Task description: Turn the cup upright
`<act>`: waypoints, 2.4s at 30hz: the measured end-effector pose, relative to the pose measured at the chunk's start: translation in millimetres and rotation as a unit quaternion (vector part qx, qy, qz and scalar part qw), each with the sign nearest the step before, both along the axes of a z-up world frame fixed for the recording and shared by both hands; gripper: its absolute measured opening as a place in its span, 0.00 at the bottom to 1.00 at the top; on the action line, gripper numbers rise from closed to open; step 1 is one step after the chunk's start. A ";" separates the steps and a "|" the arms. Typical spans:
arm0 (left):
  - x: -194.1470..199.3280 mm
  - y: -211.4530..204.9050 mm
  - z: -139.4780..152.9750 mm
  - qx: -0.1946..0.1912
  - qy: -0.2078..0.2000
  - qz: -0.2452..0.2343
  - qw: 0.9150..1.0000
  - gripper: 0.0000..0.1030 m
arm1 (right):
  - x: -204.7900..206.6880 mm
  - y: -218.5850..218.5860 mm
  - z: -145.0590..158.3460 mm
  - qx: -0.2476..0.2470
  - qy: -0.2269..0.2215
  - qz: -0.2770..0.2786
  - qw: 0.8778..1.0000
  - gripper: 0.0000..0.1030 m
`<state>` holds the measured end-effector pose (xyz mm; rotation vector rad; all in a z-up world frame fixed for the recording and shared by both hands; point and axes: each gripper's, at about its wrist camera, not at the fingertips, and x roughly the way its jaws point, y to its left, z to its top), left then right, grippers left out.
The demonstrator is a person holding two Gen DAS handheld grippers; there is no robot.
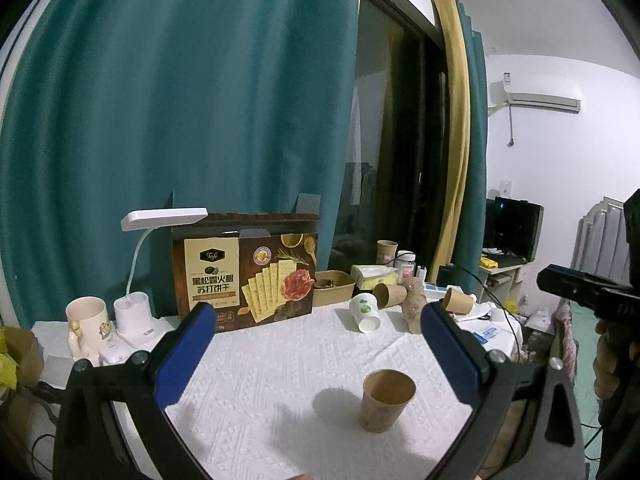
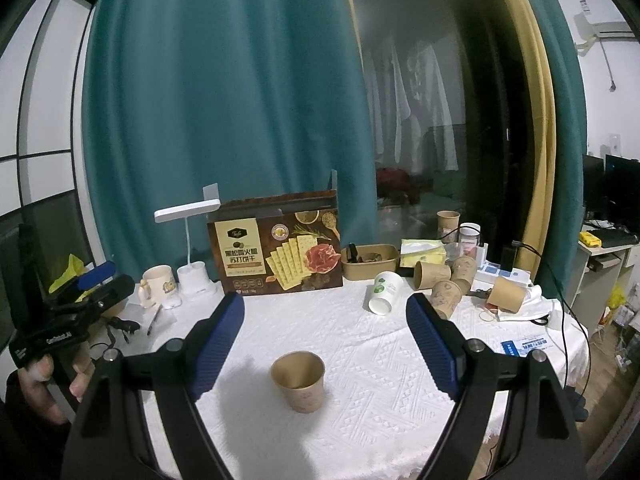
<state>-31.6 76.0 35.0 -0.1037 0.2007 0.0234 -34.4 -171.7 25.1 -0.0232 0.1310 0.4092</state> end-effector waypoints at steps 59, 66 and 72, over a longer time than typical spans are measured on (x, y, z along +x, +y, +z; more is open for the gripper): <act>-4.6 -18.8 5.0 0.023 -0.006 -0.016 1.000 0.99 | 3.3 -15.8 -0.8 -0.001 -0.001 -0.009 1.000 0.79; -5.1 -19.7 5.3 0.024 -0.007 -0.016 1.000 0.99 | 3.3 -15.6 -0.6 0.000 -0.001 -0.010 1.000 0.79; -3.2 -20.7 6.4 0.024 -0.004 -0.019 1.000 0.99 | 3.5 -16.5 -1.5 0.000 0.000 -0.010 1.000 0.79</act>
